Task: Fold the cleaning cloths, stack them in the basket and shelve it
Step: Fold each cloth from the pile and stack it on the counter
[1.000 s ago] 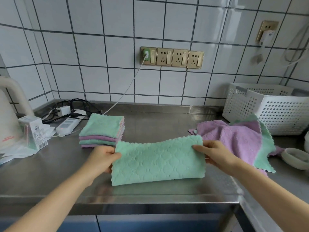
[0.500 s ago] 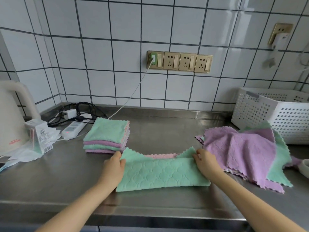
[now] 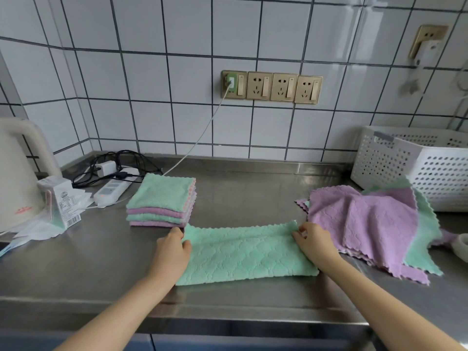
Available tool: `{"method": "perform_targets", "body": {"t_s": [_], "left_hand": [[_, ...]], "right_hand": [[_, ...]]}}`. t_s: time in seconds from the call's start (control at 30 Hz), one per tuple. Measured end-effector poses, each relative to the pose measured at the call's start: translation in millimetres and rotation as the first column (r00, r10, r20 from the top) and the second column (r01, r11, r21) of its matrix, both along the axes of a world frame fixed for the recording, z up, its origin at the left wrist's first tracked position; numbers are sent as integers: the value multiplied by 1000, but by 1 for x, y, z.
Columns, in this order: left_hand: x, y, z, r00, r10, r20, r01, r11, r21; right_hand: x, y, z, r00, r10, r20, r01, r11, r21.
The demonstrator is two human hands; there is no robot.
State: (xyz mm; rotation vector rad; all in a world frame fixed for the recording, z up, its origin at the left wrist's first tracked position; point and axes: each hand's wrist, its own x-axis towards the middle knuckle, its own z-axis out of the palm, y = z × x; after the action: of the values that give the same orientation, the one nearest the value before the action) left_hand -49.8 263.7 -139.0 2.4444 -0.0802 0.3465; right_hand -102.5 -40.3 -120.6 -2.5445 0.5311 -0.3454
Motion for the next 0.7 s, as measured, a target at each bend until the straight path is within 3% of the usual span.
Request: {"method": "perform_targets", "body": {"t_s": [0.17,0.23,0.3,0.37,0.43,0.5,0.57,0.7], "left_hand": [[-9,2,16,997,-7,-73,10,999,41],[-19,3,25,995,-43,94,8,941,337],[-35,-5,33,942,-162,296,5,884,468],[-48,-23,34,896,-382,225,253,857,448],[-53,-41,26,847,-527,-63,511,776,369],[-54,-53,18,807,-535,-251,588,685,431],[-56,-56,12,796,-508,-330,605,631,486],[-63,-37,13,764,-532,-364,644,591,486]], "right_hand": [[-3,3,4,999,-31,-20,32,999,38],[-7,1,11,999,-21,-30,21,1000,16],[-15,3,18,1000,-4,-30,1,993,-114],[-27,15,18,992,123,21,-99,879,-467],[-37,32,10,925,379,26,-281,730,-623],[-44,43,-4,808,586,-68,-512,640,-572],[-56,41,-11,759,627,-175,-624,624,-470],[-81,11,-17,778,623,-83,-588,674,-446]]}}
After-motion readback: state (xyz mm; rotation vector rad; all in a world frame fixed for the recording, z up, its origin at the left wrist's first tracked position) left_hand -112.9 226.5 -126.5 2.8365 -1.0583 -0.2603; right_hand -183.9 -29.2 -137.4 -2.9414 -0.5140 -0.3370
